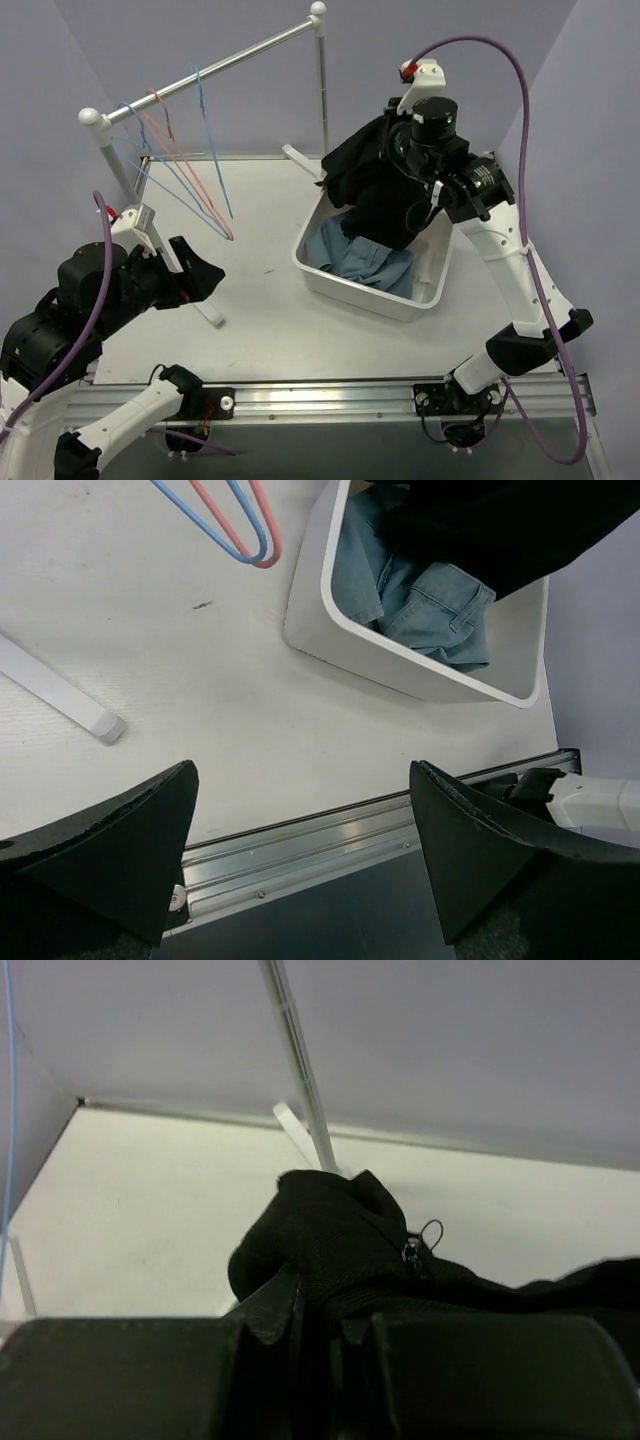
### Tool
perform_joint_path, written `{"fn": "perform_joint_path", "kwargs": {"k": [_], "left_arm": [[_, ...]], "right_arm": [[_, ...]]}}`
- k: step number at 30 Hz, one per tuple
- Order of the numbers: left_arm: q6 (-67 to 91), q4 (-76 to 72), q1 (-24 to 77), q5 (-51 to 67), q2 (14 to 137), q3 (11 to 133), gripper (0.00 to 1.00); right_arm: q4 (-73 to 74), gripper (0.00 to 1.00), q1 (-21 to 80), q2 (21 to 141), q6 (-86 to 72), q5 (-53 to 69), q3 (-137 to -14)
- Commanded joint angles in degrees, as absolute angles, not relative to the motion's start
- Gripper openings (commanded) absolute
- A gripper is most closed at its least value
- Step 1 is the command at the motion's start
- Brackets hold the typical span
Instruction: Remove the skirt from the hanger
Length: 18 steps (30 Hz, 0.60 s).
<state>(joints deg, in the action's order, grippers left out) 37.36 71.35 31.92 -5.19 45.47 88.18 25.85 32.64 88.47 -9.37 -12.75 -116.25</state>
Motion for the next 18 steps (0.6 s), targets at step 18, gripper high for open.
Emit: {"fn": "perform_joint_path", "kwargs": {"k": [18], "left_arm": [[37.62,65.22,31.90,-1.32,48.43,85.61,0.95]], "right_arm": [[27.85,0.00,32.52,59.95,-8.44,-22.67,-90.36]]}}
